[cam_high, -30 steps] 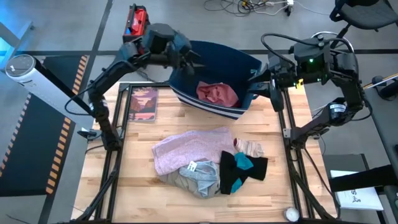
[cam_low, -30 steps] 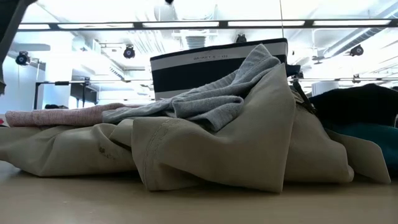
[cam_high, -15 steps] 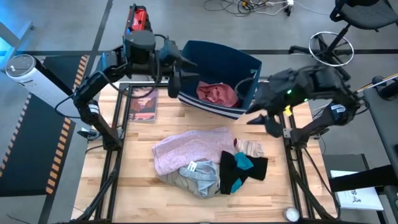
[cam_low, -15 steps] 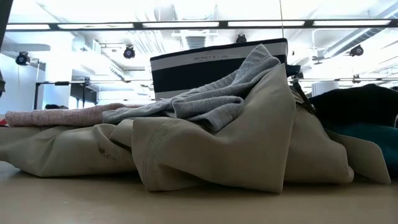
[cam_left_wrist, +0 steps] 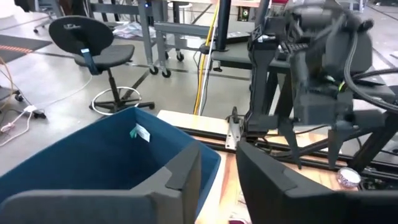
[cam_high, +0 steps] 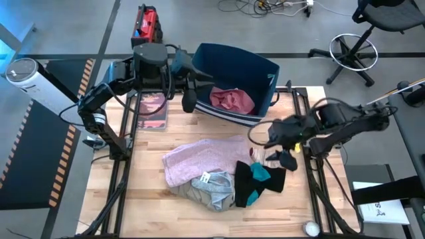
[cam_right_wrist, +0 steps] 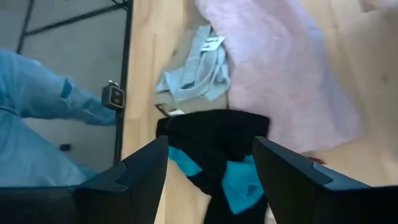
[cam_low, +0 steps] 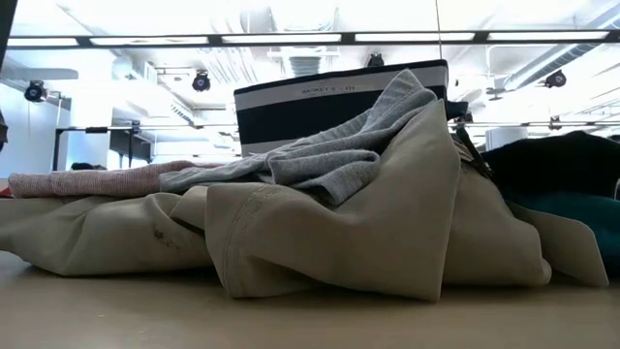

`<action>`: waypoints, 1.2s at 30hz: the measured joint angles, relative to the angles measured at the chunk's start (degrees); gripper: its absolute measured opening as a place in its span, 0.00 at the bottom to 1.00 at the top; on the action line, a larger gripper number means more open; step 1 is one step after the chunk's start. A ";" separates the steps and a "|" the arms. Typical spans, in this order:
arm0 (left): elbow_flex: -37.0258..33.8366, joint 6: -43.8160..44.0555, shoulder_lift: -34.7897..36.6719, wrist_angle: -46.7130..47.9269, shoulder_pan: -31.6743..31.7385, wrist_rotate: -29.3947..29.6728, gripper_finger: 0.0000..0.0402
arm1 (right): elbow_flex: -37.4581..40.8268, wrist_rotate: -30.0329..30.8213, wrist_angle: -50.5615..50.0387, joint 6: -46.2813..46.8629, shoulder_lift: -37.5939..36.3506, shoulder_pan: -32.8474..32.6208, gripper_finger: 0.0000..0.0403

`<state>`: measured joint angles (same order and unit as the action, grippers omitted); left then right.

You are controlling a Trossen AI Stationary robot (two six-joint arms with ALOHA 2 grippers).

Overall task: Sort clothes
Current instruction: Put the blue sock into the blue laundry bin

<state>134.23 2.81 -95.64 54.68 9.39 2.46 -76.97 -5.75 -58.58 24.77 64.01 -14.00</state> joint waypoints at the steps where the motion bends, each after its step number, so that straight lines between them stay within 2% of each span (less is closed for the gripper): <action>1: 0.00 0.04 0.04 0.00 0.00 0.00 0.18 | 3.13 0.46 2.05 1.33 -1.06 -0.91 0.55; 8: 0.00 0.14 0.64 0.48 -0.37 -0.23 0.01 | 20.58 2.22 10.76 10.77 -3.17 -6.53 0.56; 13: 0.00 0.94 1.26 0.47 -0.37 -0.35 0.01 | 28.13 6.07 20.17 14.74 -2.44 -7.76 0.58; 19: 0.00 0.97 1.37 2.12 -0.37 -0.35 0.00 | 34.83 7.46 24.38 18.37 1.13 -7.63 0.62; 24: 0.00 2.14 1.40 3.92 -0.37 -0.38 0.00 | 38.24 7.94 26.74 21.24 6.55 -7.36 0.62; 30: 0.00 2.48 1.41 4.27 -0.37 -0.43 0.00 | 38.48 8.95 31.68 22.24 13.14 -7.26 0.57; 33: -0.02 2.87 1.52 4.29 -0.37 -0.44 0.00 | 38.47 8.86 33.80 22.69 17.07 -6.80 0.51; 36: -0.02 2.88 1.81 4.26 -0.37 -0.46 0.00 | 37.74 8.88 34.03 24.91 20.58 -6.29 0.39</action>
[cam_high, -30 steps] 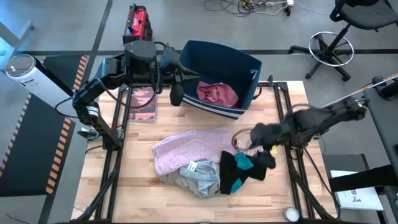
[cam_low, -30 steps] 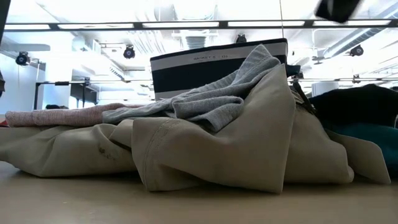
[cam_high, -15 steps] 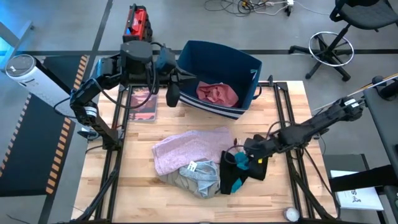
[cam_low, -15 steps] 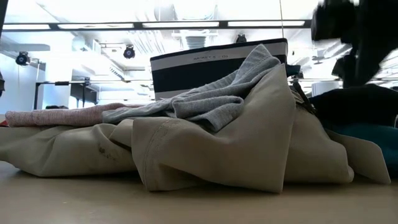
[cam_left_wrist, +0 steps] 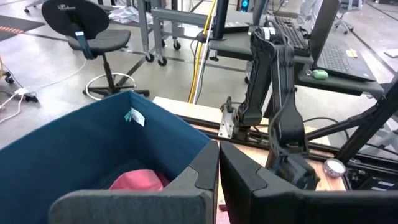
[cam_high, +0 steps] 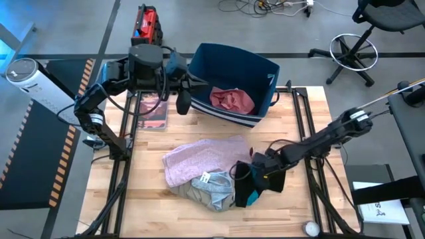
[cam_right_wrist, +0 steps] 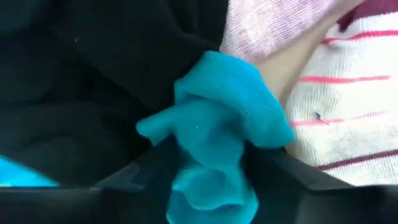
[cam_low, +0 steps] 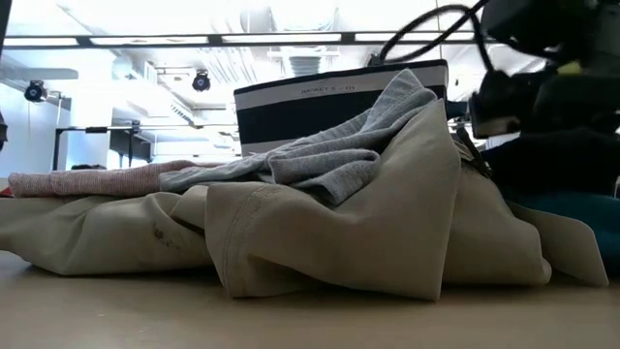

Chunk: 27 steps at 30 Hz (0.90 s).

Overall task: Sort clothes
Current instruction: Put the blue sock into the blue laundry bin

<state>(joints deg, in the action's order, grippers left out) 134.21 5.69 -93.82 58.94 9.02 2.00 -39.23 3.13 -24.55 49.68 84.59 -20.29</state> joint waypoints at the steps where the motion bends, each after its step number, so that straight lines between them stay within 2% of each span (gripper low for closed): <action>1: 0.00 0.00 0.09 0.00 0.00 0.00 0.00 | -0.42 -0.16 0.16 0.27 0.67 0.06 0.34; 5: 0.00 0.00 0.56 0.00 0.00 -0.02 0.00 | -2.81 -1.94 -1.20 -0.25 1.08 0.07 0.08; 7: 0.00 -0.06 0.92 -0.02 0.00 -0.02 0.00 | -4.81 -2.25 -2.84 -0.79 -0.23 0.04 0.03; 12: 0.00 -0.50 1.94 -0.02 0.00 -0.04 0.00 | -10.62 -2.09 -11.17 -0.77 -4.82 0.04 0.07; 17: 0.00 -0.61 2.20 0.01 -0.49 -0.04 0.00 | -17.28 -1.74 -19.23 -1.51 -8.20 0.04 0.02; 22: 0.00 -1.13 2.28 0.94 -0.76 -0.15 0.00 | -26.32 -1.50 -26.21 -3.67 -10.27 0.04 0.01; 24: 0.00 -1.14 2.28 1.26 -0.79 -0.15 0.00 | -31.11 0.73 -28.45 -6.49 -10.62 0.04 0.01; 27: 0.00 -1.14 2.32 1.26 -0.79 -0.15 0.00 | -38.60 8.12 -33.70 -9.87 -10.94 0.32 0.01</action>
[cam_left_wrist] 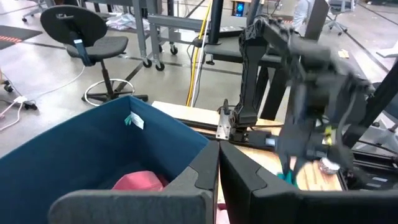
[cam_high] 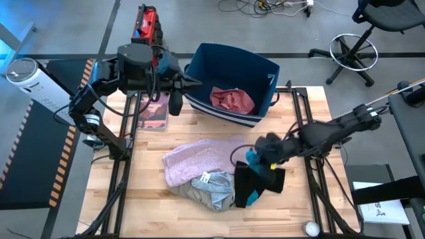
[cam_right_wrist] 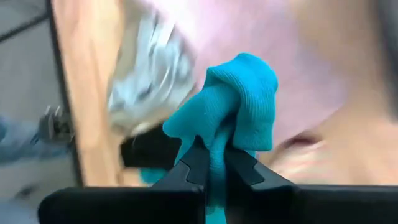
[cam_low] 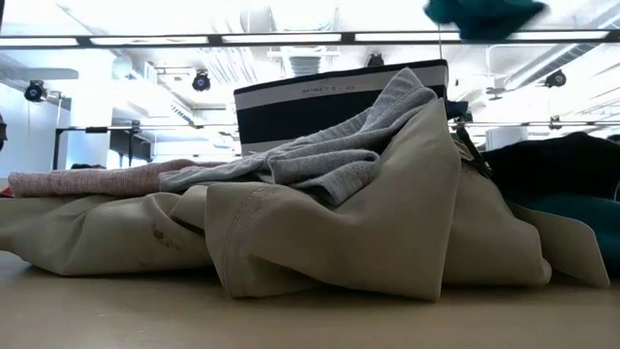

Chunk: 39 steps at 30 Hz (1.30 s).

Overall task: Sort clothes
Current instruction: Put the blue sock into the blue laundry bin, then put the light pink shirt into the blue laundry bin

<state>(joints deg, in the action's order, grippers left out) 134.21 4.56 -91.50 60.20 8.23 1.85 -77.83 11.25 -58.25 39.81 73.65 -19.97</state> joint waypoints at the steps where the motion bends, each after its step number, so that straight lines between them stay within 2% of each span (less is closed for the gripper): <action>1: 0.00 0.00 0.04 0.00 -0.02 0.00 0.00 | -2.64 2.79 -1.30 -1.16 -0.05 0.30 0.01; 6: 0.00 0.00 0.06 -0.02 -0.38 0.00 0.00 | -14.98 14.66 -5.38 -9.21 0.15 3.60 0.01; 9: 0.00 0.02 0.13 -0.02 -1.05 0.02 0.00 | -20.59 18.31 -5.20 -16.25 0.72 7.52 0.01; 14: 0.00 0.33 0.42 0.00 -2.37 0.02 0.00 | -27.27 18.92 -4.56 -27.64 3.99 17.67 0.01; 20: 0.00 0.64 0.49 0.54 -3.99 0.02 0.00 | -33.15 18.72 -4.21 -35.07 9.95 30.36 0.01; 24: 0.00 0.75 0.56 1.68 -4.53 0.02 0.00 | -36.17 15.39 -4.09 -36.76 14.55 36.92 0.03; 28: 0.00 1.09 0.56 3.41 -4.57 0.02 0.00 | -38.55 4.63 -4.64 -37.15 19.25 42.23 0.10; 30: 0.00 1.11 0.59 4.60 -4.57 0.04 0.00 | -39.64 -1.72 -5.05 -38.23 21.57 43.78 0.17; 32: 0.00 1.13 0.66 5.45 -4.57 0.04 0.00 | -40.91 -5.56 -6.09 -38.44 23.46 44.70 0.24; 39: 0.00 3.69 0.78 10.84 -4.55 -1.70 0.00 | -49.07 -5.23 -12.47 -41.93 27.83 45.09 0.53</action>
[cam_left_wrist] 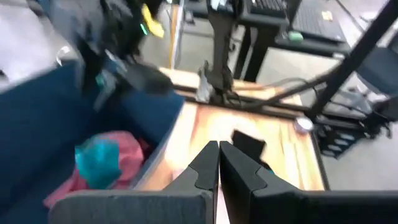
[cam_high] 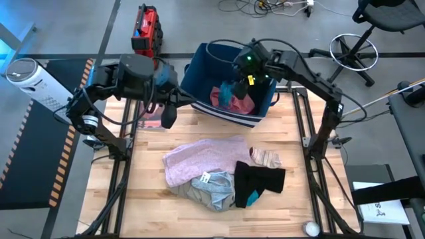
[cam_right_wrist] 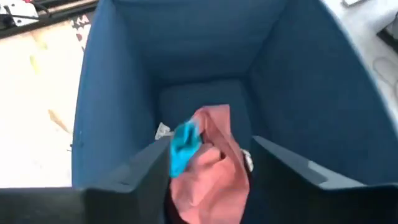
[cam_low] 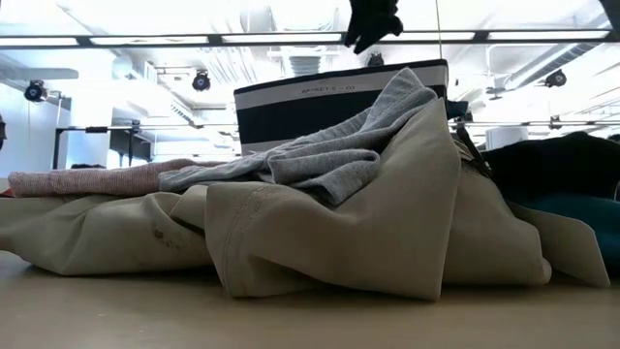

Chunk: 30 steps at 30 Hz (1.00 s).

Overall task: Sort clothes
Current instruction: Put the light pink shirt into the blue laundry bin

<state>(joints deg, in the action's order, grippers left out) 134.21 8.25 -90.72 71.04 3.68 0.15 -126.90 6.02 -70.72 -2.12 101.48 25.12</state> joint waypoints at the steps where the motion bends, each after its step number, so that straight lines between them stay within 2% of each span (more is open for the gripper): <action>1: 0.00 0.34 0.02 1.23 -0.01 -0.54 0.00 | -1.62 0.00 -1.26 -0.51 0.13 -0.02 0.57; 4: 0.00 1.19 0.02 5.00 -0.02 -0.89 0.00 | -7.50 -0.02 -3.55 -1.10 0.27 -0.05 0.64; 8: -0.05 1.70 0.02 9.67 -0.26 -1.32 0.00 | -6.95 -1.36 -2.84 -0.39 -4.85 -0.42 0.68; 13: -1.40 -0.29 -0.03 10.98 -0.73 -4.28 0.00 | -7.03 -1.77 -5.57 2.97 -11.68 -1.86 0.68; 17: -5.22 -3.03 -0.04 10.91 -1.05 -8.62 0.00 | -6.99 -2.11 -7.12 6.01 -16.00 -3.99 0.66; 23: -17.19 -6.20 0.45 6.08 -1.33 -13.41 0.00 | -6.99 -5.03 -7.48 11.45 -20.30 -7.78 0.63; 27: -29.19 -7.03 3.35 -5.29 -1.52 -16.34 0.00 | -6.97 -5.07 -7.47 13.40 -20.82 -10.78 0.63; 30: -39.46 -4.43 6.80 -14.39 -1.51 -19.19 0.00 | -6.97 -5.05 -7.49 14.17 -20.77 -12.21 0.64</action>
<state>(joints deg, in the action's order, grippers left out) 94.75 3.81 -83.91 56.64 2.17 -19.04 -133.86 0.97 -78.22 12.05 80.72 12.92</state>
